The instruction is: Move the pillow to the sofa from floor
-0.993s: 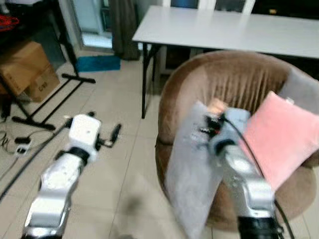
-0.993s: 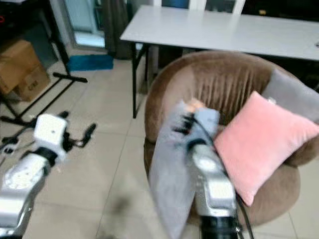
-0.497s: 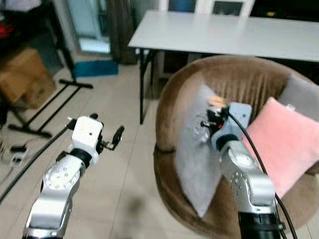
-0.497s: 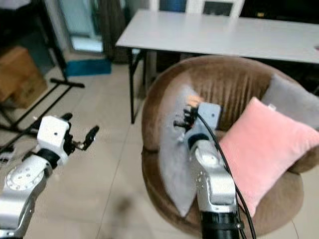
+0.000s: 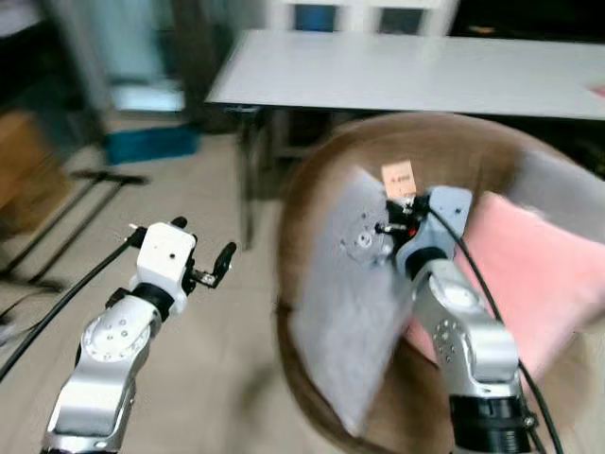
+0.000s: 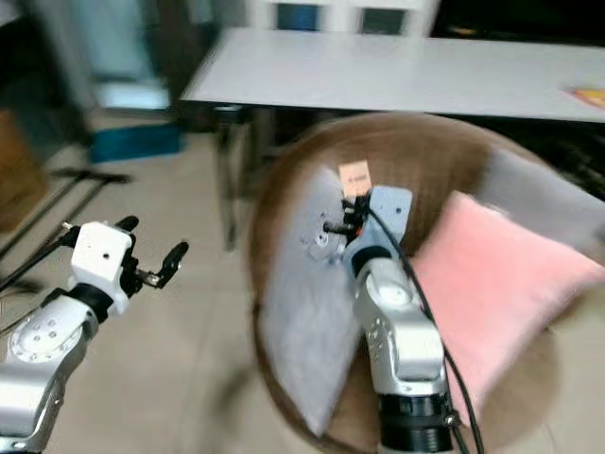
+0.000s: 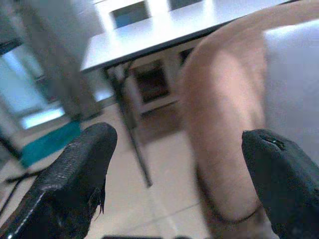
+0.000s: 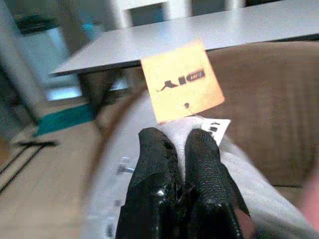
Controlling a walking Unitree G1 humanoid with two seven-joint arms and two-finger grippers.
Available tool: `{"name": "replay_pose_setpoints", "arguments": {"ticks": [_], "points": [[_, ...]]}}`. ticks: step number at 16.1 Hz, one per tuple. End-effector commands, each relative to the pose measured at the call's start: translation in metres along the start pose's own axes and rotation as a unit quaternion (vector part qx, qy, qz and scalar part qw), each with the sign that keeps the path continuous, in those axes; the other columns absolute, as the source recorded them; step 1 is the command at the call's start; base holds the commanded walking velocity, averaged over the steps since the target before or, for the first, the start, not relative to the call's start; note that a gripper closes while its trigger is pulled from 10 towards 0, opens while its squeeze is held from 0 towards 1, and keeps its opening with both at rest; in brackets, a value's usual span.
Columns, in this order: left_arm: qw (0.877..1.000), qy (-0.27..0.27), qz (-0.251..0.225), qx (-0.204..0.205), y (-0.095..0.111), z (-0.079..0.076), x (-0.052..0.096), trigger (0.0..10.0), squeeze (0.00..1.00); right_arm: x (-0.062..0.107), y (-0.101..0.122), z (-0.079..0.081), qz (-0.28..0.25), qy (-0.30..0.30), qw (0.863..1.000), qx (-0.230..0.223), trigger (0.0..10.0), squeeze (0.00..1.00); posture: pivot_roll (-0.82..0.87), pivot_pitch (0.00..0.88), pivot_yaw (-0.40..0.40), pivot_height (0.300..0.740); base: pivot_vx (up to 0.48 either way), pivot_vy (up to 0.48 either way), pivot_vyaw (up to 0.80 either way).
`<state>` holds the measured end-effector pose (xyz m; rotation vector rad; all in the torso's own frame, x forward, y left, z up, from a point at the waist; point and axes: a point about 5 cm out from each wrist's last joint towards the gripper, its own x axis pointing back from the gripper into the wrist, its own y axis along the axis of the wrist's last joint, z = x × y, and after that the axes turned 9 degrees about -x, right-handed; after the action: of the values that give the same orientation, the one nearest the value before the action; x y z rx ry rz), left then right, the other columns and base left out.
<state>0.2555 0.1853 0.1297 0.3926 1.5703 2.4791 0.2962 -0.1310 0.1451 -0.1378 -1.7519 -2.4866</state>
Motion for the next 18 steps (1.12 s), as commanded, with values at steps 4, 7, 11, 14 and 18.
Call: {"name": "replay_pose_setpoints", "arguments": {"ticks": [4,7,11,14,18], "points": [[1.0,-0.012,-0.011,-0.005,0.006,-0.002,-0.002,10.0,0.0,-0.005,0.013,0.0,-0.035,0.003,0.999,0.008,10.0,0.0,0.0,0.0,-0.006,0.74,0.323,0.0,0.0],[1.0,-0.024,-0.01,-0.007,0.005,-0.005,-0.002,10.0,0.0,-0.008,0.014,0.001,-0.035,0.011,0.999,0.003,10.0,0.0,0.0,0.0,-0.008,0.74,0.296,0.0,0.0],[0.997,-0.081,-0.02,0.0,0.007,-0.015,-0.003,10.0,0.0,-0.02,0.016,-0.006,-0.045,0.002,0.998,-0.033,10.0,0.0,0.0,0.0,-0.005,0.74,0.0,0.0,0.0],[0.981,-0.188,-0.034,0.034,0.007,-0.028,-0.004,10.0,0.0,-0.038,0.011,-0.027,-0.042,-0.03,0.998,-0.046,10.0,0.0,0.01,0.0,-0.005,0.74,0.0,0.0,0.0],[0.961,-0.27,-0.033,0.054,0.007,-0.033,-0.003,10.0,0.0,-0.052,-0.026,-0.08,0.026,-0.117,0.991,-0.067,10.0,0.0,0.01,0.0,-0.001,0.74,0.0,0.0,0.0]]}}
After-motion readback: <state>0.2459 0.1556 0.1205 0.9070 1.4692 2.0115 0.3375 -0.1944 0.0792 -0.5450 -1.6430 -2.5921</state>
